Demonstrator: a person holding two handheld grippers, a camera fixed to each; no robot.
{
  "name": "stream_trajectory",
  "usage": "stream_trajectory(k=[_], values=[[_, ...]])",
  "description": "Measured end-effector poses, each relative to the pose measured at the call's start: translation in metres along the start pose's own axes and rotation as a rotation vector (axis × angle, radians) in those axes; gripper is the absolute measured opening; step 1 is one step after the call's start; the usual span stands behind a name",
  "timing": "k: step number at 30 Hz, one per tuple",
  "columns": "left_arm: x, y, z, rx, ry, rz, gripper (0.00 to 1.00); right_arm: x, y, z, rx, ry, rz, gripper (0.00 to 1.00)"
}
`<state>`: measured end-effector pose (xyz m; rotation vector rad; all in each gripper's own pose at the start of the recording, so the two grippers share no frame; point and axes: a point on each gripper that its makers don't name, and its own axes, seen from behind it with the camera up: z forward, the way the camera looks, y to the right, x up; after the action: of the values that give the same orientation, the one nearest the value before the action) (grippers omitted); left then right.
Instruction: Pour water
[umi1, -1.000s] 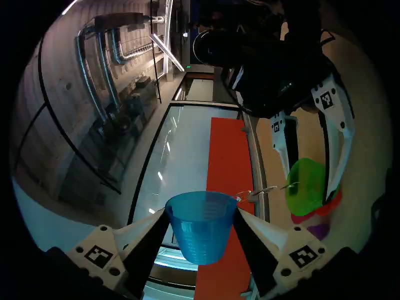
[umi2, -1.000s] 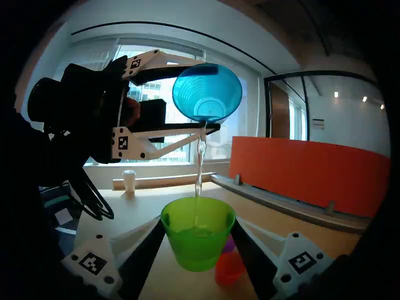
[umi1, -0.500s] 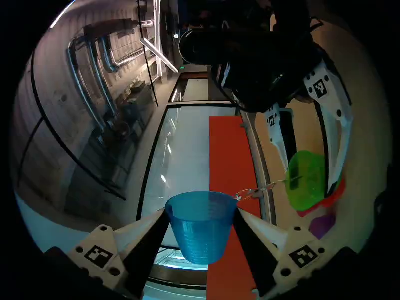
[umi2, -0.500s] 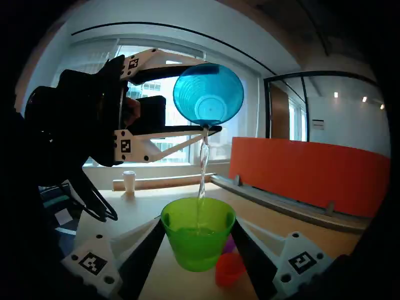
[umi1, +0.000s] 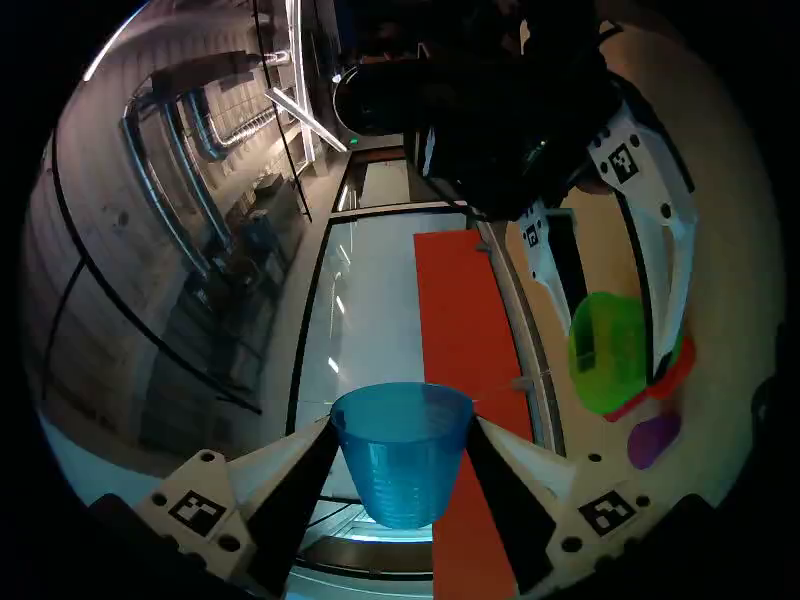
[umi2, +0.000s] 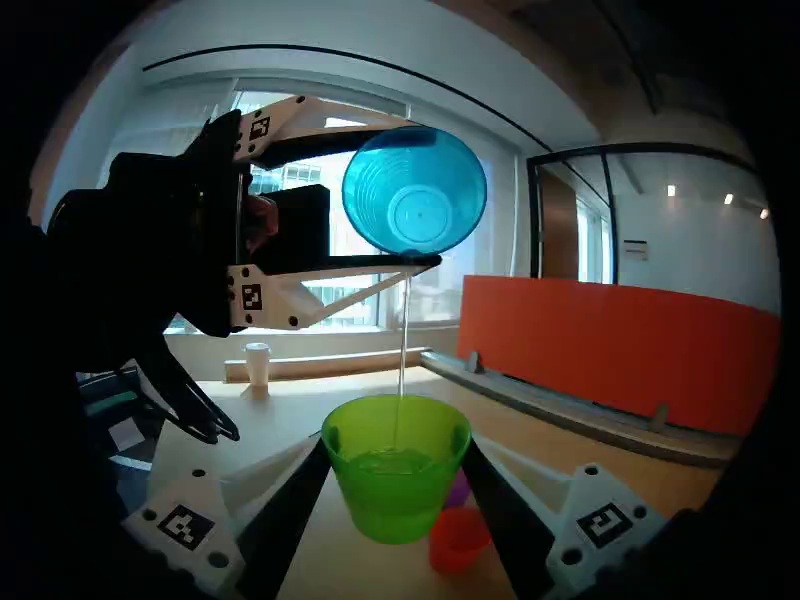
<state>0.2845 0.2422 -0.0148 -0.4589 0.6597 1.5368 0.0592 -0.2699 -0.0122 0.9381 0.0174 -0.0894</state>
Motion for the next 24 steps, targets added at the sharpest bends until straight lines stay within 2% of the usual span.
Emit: stream_trajectory(k=[6,12,18,24], values=[[0.005,0.000,0.000,0.006,0.009,0.029,0.86,0.001,-0.001,0.000,0.000,0.002,0.000,0.90],[0.003,-0.001,0.002,0.009,0.008,0.025,0.86,0.001,-0.001,0.000,-0.001,0.002,-0.002,0.90],[-0.002,-0.002,0.004,0.005,0.008,-0.023,0.86,0.000,0.000,-0.001,-0.002,0.002,0.001,0.90],[-0.008,-0.002,0.005,0.005,0.002,-0.141,0.86,0.001,-0.001,0.000,-0.002,0.002,0.000,0.90]])
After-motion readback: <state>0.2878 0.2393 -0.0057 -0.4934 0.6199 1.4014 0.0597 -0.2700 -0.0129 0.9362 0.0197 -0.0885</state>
